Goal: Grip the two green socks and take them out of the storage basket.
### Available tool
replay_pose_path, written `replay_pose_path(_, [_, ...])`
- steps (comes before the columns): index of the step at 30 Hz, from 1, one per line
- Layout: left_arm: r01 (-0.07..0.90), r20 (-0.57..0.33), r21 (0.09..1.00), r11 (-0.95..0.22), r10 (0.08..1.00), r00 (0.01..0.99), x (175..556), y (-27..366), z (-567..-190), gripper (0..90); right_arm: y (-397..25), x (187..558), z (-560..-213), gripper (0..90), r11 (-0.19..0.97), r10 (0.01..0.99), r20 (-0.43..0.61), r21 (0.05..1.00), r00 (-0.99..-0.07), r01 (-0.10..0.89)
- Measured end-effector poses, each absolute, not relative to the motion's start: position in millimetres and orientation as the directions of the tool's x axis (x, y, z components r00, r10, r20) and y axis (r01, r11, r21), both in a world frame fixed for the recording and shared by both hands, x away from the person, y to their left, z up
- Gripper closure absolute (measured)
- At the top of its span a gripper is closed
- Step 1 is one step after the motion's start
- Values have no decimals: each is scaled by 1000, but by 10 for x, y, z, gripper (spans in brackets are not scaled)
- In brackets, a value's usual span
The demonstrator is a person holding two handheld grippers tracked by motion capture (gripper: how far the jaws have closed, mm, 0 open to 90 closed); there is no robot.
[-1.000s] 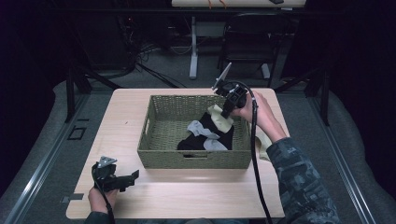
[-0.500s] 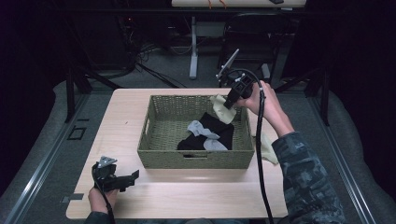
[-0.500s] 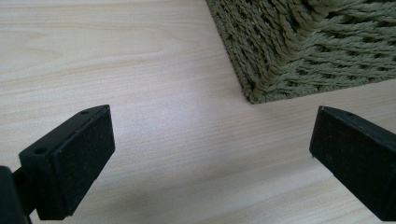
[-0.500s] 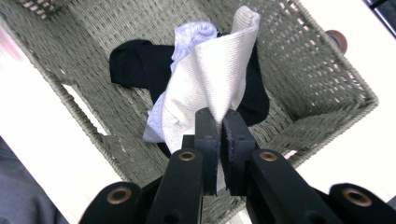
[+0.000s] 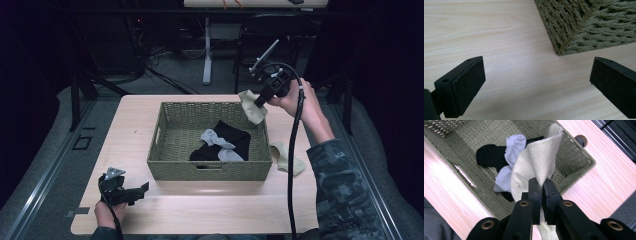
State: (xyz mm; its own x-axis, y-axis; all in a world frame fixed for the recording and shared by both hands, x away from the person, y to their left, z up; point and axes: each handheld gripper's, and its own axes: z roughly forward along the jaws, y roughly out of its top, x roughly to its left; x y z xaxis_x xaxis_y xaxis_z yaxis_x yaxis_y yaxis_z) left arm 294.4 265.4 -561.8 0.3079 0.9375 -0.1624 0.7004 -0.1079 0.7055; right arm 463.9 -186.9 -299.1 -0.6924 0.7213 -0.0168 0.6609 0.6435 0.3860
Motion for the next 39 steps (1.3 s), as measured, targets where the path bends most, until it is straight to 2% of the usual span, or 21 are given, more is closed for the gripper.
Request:
replay_pose_path(11, [701,-162,705,-107,938,307,2943,2654,-5617,0,-2377,4507,-2911,864,585,778,-33,400,-627,705])
replay_pose_path(21, [700,-161,706,-105,939,303,2942,2654,-5615,0,-2683,4475,-3103,863,541,816,-20,377,-578,752])
replay_pose_path(34, [703,-160,704,-106,940,302,2944,2656,-5617,0,-2924,4540,-3872,864,497,852,21,278,-522,822])
replay_pose_path(39, [702,-160,704,-107,939,304,2944,2652,-5619,0,-2968,4541,-4062,864,480,862,35,262,-505,837])
